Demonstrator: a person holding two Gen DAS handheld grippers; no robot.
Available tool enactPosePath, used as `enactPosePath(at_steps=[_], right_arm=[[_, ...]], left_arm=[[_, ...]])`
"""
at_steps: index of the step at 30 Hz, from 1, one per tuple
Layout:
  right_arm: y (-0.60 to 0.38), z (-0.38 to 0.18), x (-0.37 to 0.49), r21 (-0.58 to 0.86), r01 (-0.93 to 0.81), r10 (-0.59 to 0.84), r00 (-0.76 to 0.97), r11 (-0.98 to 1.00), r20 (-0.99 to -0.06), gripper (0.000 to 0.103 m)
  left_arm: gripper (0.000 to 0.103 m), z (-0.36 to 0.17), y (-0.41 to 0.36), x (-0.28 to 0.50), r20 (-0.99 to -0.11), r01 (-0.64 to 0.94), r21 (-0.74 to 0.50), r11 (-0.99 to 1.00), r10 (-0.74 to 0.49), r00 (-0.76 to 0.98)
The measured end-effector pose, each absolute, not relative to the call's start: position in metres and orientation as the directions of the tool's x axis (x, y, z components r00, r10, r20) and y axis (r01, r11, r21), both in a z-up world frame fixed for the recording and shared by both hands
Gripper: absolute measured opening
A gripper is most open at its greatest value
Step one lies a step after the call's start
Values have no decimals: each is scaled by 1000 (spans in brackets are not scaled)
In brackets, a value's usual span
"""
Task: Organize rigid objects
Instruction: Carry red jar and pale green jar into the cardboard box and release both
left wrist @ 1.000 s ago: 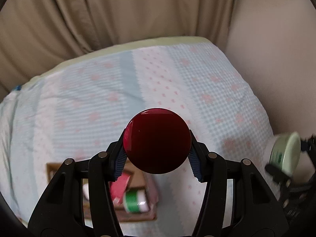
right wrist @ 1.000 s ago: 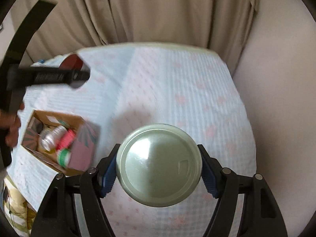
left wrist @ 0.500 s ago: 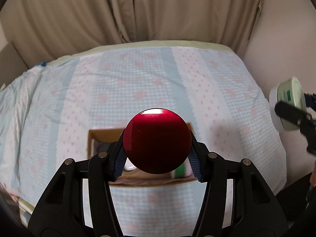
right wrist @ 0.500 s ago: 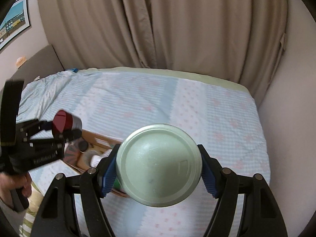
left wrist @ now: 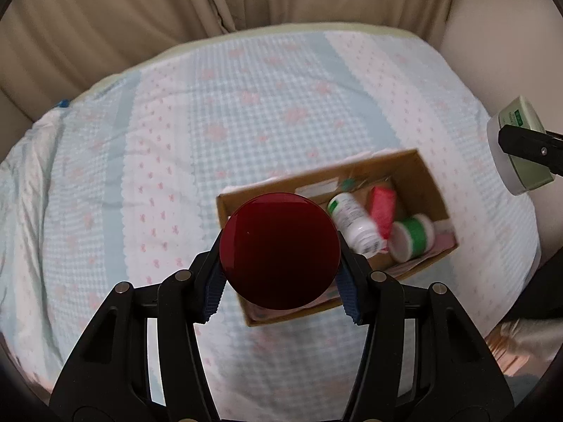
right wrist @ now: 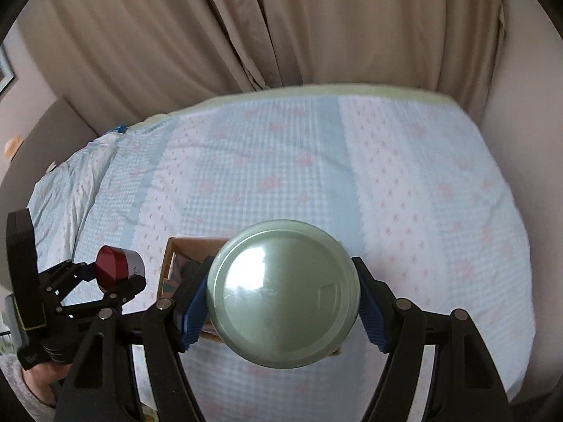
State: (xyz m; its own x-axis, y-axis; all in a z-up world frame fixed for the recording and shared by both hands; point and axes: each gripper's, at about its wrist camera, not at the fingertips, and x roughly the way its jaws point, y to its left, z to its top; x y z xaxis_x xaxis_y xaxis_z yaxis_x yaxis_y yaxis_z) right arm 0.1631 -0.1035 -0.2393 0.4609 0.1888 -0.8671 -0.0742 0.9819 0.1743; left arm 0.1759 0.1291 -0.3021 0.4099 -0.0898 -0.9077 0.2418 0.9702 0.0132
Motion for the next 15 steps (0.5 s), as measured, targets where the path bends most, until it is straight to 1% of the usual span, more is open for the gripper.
enactPosePath(at_steps=[9, 15], right_arm=[[-82, -290, 186, 148, -39, 152, 373, 988, -915, 69], [-75, -340, 212, 156, -11, 152, 309, 988, -939, 69]], left_arm=[[51, -365, 144, 190, -947, 266, -5, 964, -91, 309], [51, -401, 146, 202, -960, 259, -9, 966, -81, 269]])
